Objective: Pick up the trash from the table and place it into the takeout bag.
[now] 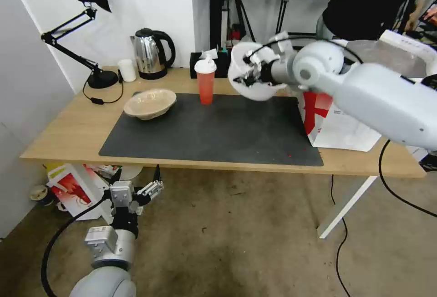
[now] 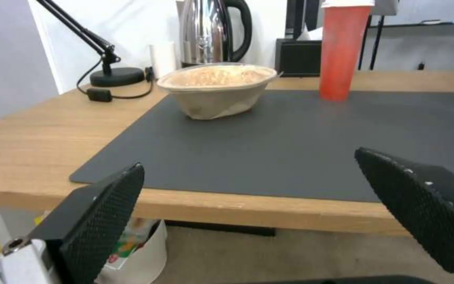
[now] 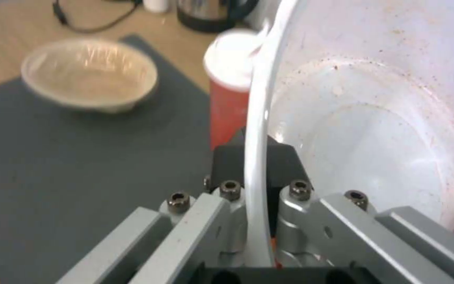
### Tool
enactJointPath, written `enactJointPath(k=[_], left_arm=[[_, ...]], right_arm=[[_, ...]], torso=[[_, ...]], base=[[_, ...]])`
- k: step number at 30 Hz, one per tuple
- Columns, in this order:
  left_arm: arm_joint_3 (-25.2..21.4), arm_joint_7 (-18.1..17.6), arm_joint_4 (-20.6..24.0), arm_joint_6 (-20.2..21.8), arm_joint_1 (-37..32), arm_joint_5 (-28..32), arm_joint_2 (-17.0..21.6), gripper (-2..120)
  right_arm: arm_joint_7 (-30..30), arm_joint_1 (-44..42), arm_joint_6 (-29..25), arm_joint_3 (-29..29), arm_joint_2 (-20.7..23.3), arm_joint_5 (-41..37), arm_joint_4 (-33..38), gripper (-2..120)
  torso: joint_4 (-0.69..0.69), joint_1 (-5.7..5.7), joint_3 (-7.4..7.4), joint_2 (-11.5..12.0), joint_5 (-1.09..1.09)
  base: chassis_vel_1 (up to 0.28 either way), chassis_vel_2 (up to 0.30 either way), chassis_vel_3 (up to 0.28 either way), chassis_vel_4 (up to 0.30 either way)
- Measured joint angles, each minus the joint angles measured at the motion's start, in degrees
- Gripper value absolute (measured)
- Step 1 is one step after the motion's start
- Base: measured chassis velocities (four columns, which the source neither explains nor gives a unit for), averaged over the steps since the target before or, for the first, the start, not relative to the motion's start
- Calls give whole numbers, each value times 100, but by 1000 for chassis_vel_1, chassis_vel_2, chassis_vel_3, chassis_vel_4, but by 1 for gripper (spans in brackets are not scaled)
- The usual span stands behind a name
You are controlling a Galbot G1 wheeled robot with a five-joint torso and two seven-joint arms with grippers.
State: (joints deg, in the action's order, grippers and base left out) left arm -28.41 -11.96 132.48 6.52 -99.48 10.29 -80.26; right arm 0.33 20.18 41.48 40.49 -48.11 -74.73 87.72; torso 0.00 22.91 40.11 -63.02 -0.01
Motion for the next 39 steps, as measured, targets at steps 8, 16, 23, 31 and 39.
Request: enactJointPath(k=[8,16,23,31,39], left_arm=[[10,-4,19,-9,13,22,-12,100],[9,-8,29,-11,25,31,12,100],[10,-16,30,-22,22,41,26,100],[40,-17,32,-24,33,43,50,100],[115,-90,32,-40,46,43,64,100]], right_arm=[[-55,479,-2,-107,-79,-141,-248,0],[-152,808,-3,-75,-70,-168,-413,0],[-243,1036,-3,42,85,-171,-584,0],[-370,1066,-3,100,444,-126,-753,0],[-659,928,-3,72,1003,167,-812,0]], torso=[[0,0,0,0,1],[0,1,0,0,1],[0,0,0,0,0],[0,0,0,0,2],[-1,0,0,0,3]], base=[[0,0,0,0],[0,0,0,0],[0,0,0,0],[0,0,0,0],[0,0,0,0]])
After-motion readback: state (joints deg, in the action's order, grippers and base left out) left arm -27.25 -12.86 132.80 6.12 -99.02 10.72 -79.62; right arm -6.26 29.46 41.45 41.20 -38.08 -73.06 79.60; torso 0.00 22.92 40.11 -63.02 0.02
